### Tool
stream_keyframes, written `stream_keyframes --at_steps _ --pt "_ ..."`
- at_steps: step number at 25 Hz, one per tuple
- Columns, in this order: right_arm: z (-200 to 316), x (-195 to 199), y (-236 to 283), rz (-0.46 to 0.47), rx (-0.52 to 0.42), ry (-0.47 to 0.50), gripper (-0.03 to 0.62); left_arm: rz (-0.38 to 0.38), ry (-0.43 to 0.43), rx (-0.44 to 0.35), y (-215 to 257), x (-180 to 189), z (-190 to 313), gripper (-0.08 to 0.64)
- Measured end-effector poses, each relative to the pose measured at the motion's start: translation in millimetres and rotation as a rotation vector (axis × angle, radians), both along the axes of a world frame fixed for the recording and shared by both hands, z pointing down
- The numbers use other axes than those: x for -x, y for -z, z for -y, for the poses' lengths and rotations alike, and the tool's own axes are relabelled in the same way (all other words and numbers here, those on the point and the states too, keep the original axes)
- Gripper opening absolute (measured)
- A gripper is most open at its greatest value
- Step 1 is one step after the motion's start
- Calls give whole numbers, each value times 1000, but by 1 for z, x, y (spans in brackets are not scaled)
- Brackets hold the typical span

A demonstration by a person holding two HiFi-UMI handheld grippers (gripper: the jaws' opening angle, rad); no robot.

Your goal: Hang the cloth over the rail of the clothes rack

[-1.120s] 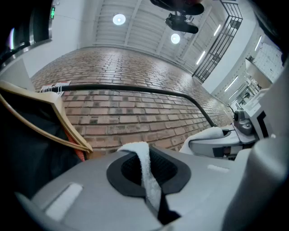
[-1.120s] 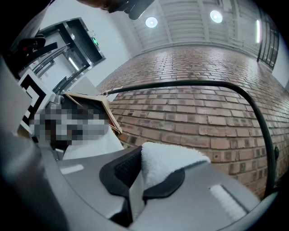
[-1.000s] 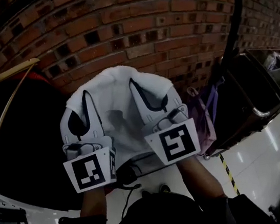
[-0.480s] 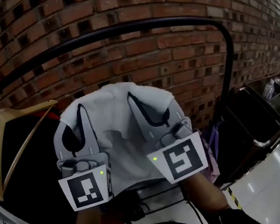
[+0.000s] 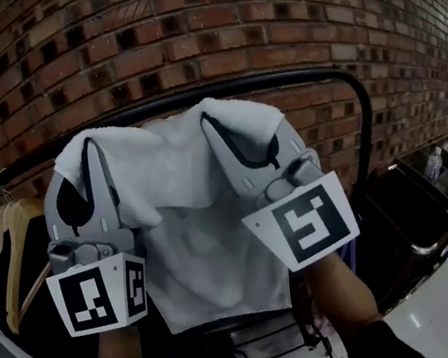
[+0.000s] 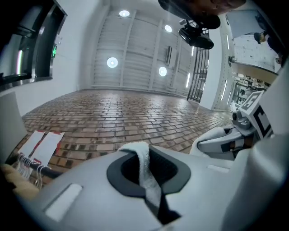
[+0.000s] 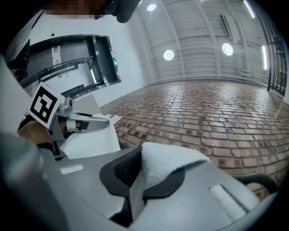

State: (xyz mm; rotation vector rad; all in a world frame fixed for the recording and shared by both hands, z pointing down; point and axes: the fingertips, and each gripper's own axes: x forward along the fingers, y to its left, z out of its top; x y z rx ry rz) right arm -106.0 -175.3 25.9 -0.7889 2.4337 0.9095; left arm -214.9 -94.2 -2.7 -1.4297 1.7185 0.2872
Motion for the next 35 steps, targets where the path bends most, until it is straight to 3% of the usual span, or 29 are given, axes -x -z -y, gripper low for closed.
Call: stream_keyframes --at_steps 6,10,12,14,16,17,20,23,26,28,32,35 --pt "-6 -13 80 21 -138 -34 14 36 -21 -135 76 5 -26 29" --pt "8 -21 145 49 -253 -121 14 -12 -46 -238 132 30 -35 29" --pt "26 -16 174 33 -272 -162 14 -32 15 -237 161 47 -25 29" --pt "54 -2 194 -30 -244 -216 14 -74 75 -177 182 66 3 29" --pt "91 24 199 -159 -175 -261 14 -77 156 -12 187 84 51 29" --pt "110 41 191 -259 -134 -276 14 -44 204 122 183 91 83 29" --pt "156 95 129 -678 -88 -281 15 108 307 603 136 100 167 29" --pt "177 122 55 -1058 -119 -286 17 277 369 978 80 96 206 31" --pt "184 124 27 -1204 -99 -266 17 427 439 1259 27 102 221 32" --pt "185 124 17 -1260 -82 -256 17 529 483 1374 2 109 227 38" --pt "194 122 7 -1367 -150 -341 22 635 549 1384 -7 111 230 91" --pt "193 121 -2 -1427 -135 -306 80 696 539 1404 -11 107 235 174"
